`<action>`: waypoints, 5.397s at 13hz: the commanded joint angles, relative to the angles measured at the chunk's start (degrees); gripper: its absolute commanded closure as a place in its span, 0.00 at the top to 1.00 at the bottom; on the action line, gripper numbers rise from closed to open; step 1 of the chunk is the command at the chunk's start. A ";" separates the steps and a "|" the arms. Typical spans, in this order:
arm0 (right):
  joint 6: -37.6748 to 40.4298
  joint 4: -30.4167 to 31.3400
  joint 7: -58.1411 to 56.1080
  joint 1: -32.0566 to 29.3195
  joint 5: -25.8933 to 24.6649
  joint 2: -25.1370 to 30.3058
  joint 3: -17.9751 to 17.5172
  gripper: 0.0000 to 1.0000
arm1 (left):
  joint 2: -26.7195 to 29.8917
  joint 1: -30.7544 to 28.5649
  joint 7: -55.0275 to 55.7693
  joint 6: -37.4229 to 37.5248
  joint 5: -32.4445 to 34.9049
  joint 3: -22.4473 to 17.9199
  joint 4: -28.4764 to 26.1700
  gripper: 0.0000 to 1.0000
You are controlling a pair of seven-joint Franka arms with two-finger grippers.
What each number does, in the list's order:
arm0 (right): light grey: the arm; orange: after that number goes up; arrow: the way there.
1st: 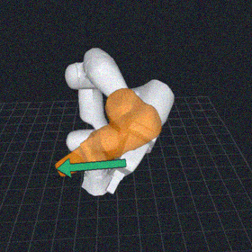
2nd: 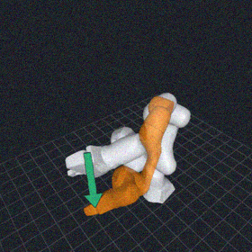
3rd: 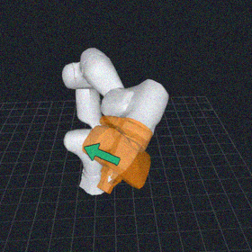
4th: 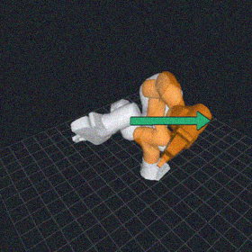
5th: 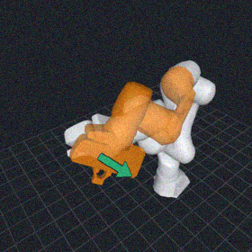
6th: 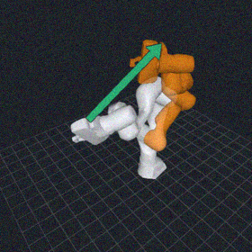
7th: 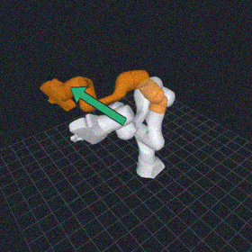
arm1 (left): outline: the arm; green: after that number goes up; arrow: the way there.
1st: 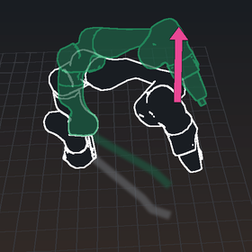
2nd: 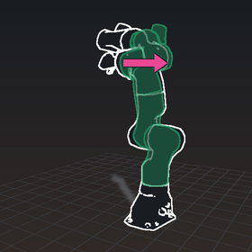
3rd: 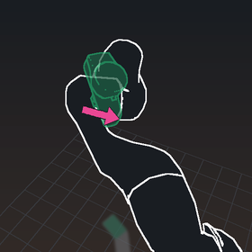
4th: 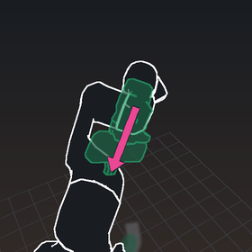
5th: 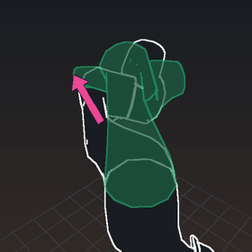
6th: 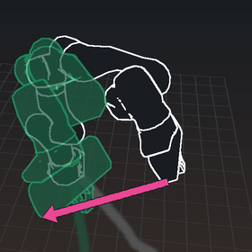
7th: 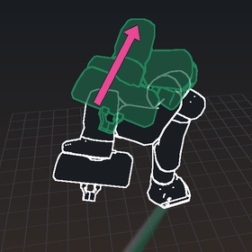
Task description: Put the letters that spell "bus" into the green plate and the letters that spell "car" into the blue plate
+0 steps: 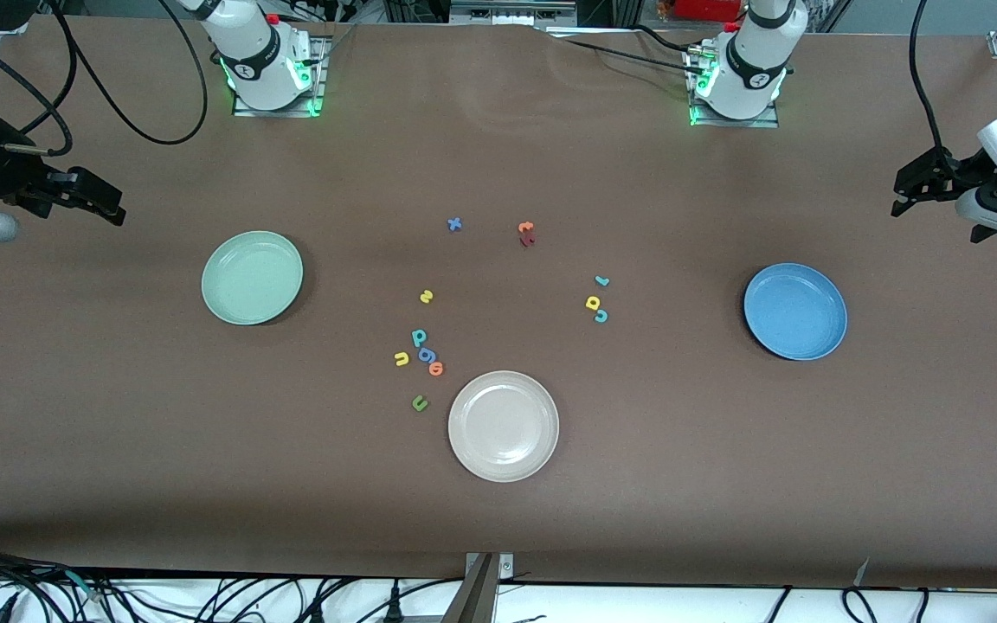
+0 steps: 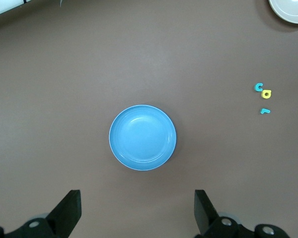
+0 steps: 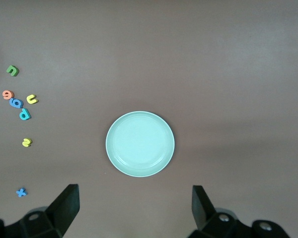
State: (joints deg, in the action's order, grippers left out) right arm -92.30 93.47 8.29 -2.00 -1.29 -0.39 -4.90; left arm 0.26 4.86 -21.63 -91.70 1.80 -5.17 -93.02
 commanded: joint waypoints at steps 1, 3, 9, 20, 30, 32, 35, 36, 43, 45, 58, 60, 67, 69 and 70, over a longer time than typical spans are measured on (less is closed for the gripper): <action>-0.43 0.13 -0.47 -0.11 -1.00 0.21 -0.37 1.00 | 0.18 -0.02 -0.70 0.12 0.84 0.07 0.65 1.00; -0.43 0.22 -0.56 0.06 -1.00 0.21 -0.55 1.00 | 0.18 -0.02 -0.70 0.03 0.84 0.07 0.65 1.00; -0.43 0.13 -2.22 0.15 -1.43 0.21 -0.55 1.00 | 0.18 -0.02 -0.70 0.12 0.84 0.07 0.65 1.00; -1.83 0.13 -6.89 -0.46 -1.70 -0.05 0.42 1.00 | 0.18 -0.02 -0.70 0.03 0.84 0.07 0.74 1.00; 0.97 0.48 -5.57 -0.38 -1.26 0.47 0.33 1.00 | 0.18 0.06 -0.70 0.03 0.66 0.07 1.62 1.00; 0.54 0.57 -4.09 -0.38 -0.74 0.56 0.42 1.00 | 0.18 0.06 -0.70 0.03 0.66 0.07 1.62 1.00; 0.45 0.66 -3.11 -0.46 1.20 0.56 0.95 1.00 | 0.18 0.06 -0.70 0.03 0.66 0.07 1.62 1.00; 0.45 0.66 -3.11 -0.46 1.29 0.56 1.03 1.00 | 0.18 0.06 -0.70 0.03 0.66 0.07 1.62 1.00; 0.71 0.66 -3.11 -0.46 1.37 0.39 2.09 1.00 | 0.18 0.06 -0.70 0.03 0.66 0.16 1.62 1.00; 0.36 0.66 -3.11 -0.38 1.73 0.39 2.09 1.00 | 0.18 -0.02 -0.61 0.03 0.49 0.07 1.62 1.00; 1.07 0.66 -3.02 -0.11 1.81 0.48 1.65 1.00 | 0.18 -0.02 7.21 0.29 0.22 0.07 1.62 1.00; 1.06 0.66 -3.02 -0.11 1.81 0.48 1.65 1.00 | 0.18 -0.02 8.61 0.30 0.22 0.07 1.62 1.00; 2.38 0.83 -3.11 -0.11 1.99 0.21 1.65 1.00 | 0.18 -0.02 9.59 0.38 -0.66 0.07 1.53 1.00; 2.12 0.75 -3.11 -0.11 1.99 0.30 1.65 1.00 | 0.09 -0.02 9.59 0.38 -0.57 0.07 1.62 1.00; 1.95 0.75 -3.02 -0.02 1.99 0.30 1.65 1.00 | 0.18 -0.02 9.59 0.38 -0.66 0.07 1.62 1.00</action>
State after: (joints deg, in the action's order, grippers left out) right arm -90.39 93.80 4.61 -2.00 -0.25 -0.62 -3.07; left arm 0.32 4.86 -12.58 -91.91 1.76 -5.11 -92.25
